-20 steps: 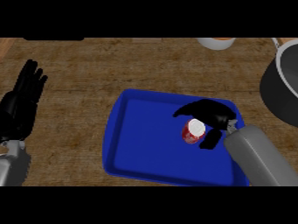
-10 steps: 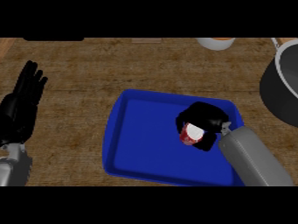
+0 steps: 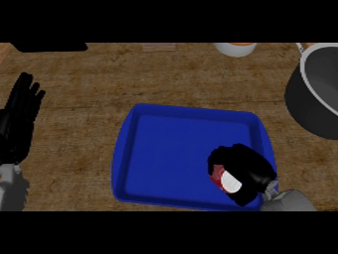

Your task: Pick the can from the tray and place it in the pot

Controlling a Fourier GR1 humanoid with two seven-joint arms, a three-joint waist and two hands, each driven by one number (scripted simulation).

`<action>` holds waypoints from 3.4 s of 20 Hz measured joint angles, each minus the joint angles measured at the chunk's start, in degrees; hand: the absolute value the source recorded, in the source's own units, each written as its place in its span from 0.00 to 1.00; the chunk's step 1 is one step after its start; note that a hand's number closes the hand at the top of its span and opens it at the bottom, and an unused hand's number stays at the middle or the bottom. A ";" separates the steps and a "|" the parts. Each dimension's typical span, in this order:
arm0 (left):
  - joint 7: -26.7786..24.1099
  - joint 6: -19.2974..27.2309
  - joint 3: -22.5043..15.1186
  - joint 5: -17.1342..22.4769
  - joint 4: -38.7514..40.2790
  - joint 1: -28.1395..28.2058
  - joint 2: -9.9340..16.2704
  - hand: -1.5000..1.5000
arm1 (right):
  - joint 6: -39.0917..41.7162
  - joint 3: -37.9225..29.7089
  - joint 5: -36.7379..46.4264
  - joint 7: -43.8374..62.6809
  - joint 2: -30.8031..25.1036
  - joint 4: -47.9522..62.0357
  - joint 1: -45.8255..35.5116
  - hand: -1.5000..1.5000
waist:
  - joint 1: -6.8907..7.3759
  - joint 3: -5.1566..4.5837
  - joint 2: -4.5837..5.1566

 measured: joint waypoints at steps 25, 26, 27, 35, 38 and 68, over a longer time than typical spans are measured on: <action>1.00 -0.46 -0.16 -0.76 0.23 -2.65 -0.56 0.50 | -7.51 -35.87 -22.48 15.38 3.26 -45.24 15.97 1.00 | 1.40 0.26 0.93; 0.89 -0.76 0.24 -0.54 0.31 -2.60 -0.30 0.50 | -6.75 -38.37 -24.88 16.38 2.17 -44.05 13.89 1.00 | 1.55 0.26 0.94; 0.40 -0.66 -0.02 -0.81 1.05 -2.90 -0.73 0.50 | -6.19 -40.11 -26.79 17.60 1.34 -42.69 11.69 1.00 | 1.65 0.25 0.97; 1.77 -0.44 -0.56 -1.99 0.06 -3.53 -1.34 0.50 | -6.74 -48.69 -33.47 15.50 -5.15 -23.82 0.08 1.00 | 2.19 0.25 1.06; 1.50 -0.29 -0.84 -2.31 -0.20 -3.34 -1.96 0.50 | -7.43 -51.11 -35.37 12.95 -7.17 -15.82 -3.38 1.00 | 2.30 0.28 1.11; 0.85 -1.83 -1.08 -2.07 0.31 -4.01 -2.96 0.50 | -20.39 -54.74 -20.57 -20.47 -21.54 56.20 -28.53 0.00 | 3.66 -0.62 1.22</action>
